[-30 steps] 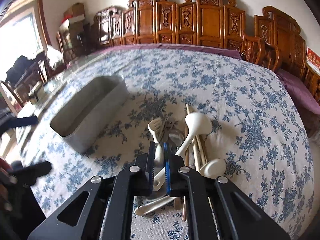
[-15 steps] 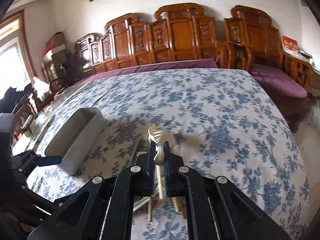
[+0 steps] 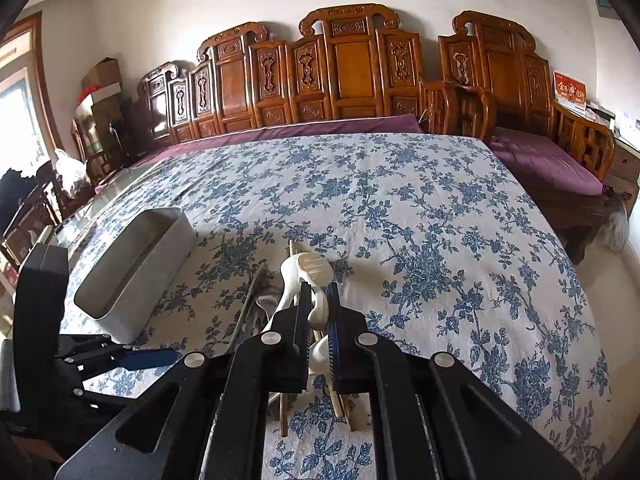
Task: Organize utensils
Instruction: 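Lift the white fork with the right gripper while the left gripper grasps a metal fork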
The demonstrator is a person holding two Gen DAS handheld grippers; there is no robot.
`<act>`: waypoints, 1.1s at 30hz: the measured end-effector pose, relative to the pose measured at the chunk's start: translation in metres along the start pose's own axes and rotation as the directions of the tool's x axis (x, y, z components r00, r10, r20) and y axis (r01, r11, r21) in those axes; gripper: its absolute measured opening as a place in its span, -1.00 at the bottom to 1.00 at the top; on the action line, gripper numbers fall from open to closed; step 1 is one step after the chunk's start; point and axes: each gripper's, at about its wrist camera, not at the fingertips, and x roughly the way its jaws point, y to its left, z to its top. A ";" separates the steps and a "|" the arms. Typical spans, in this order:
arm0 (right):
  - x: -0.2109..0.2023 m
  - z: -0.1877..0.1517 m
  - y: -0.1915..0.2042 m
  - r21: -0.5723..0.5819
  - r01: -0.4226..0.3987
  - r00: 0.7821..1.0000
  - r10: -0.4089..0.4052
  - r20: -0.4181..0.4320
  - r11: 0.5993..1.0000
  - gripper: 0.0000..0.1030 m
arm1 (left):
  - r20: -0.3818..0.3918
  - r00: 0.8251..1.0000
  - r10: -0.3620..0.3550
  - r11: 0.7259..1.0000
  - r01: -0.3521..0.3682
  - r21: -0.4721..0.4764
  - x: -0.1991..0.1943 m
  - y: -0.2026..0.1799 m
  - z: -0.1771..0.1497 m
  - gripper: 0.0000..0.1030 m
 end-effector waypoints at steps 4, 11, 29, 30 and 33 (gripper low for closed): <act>0.000 -0.002 0.003 -0.001 -0.002 1.000 0.002 0.000 1.000 -0.83 | -0.017 1.000 0.000 1.000 0.000 -0.011 0.000 0.003 -0.001 -0.63; -0.001 -0.003 0.008 -0.008 0.000 1.000 0.000 0.002 1.000 -0.83 | -0.044 0.999 0.004 0.999 -0.006 -0.047 0.007 0.012 -0.004 -0.78; -0.002 -0.003 0.002 0.006 0.001 1.000 -0.001 0.004 1.000 -0.83 | -0.035 0.996 0.086 0.995 -0.085 0.046 0.028 0.004 0.023 -0.42; -0.002 -0.003 0.002 0.003 0.003 1.000 -0.003 0.003 1.000 -0.83 | -0.035 0.995 0.096 0.994 -0.094 0.058 0.030 0.002 0.024 -0.48; -0.002 -0.004 0.002 -0.001 0.004 1.000 -0.004 0.002 1.000 -0.83 | -0.033 0.993 0.112 0.989 -0.108 0.096 0.031 -0.001 0.024 -0.82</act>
